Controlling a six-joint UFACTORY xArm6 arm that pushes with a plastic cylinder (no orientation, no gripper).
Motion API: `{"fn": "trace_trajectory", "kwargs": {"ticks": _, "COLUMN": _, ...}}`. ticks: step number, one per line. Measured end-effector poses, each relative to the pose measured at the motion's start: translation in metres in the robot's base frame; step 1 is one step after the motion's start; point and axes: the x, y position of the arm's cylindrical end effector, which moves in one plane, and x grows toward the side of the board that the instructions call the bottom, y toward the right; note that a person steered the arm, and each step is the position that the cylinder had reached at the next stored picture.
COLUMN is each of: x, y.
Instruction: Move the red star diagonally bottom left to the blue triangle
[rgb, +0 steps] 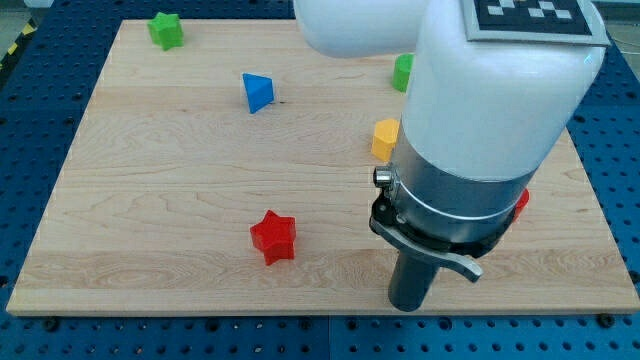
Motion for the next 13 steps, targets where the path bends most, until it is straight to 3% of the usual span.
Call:
{"fn": "trace_trajectory", "kwargs": {"ticks": 6, "x": -0.028, "y": -0.137}}
{"fn": "trace_trajectory", "kwargs": {"ticks": 8, "x": -0.028, "y": -0.093}}
{"fn": "trace_trajectory", "kwargs": {"ticks": 12, "x": -0.063, "y": -0.092}}
{"fn": "trace_trajectory", "kwargs": {"ticks": 13, "x": -0.063, "y": -0.116}}
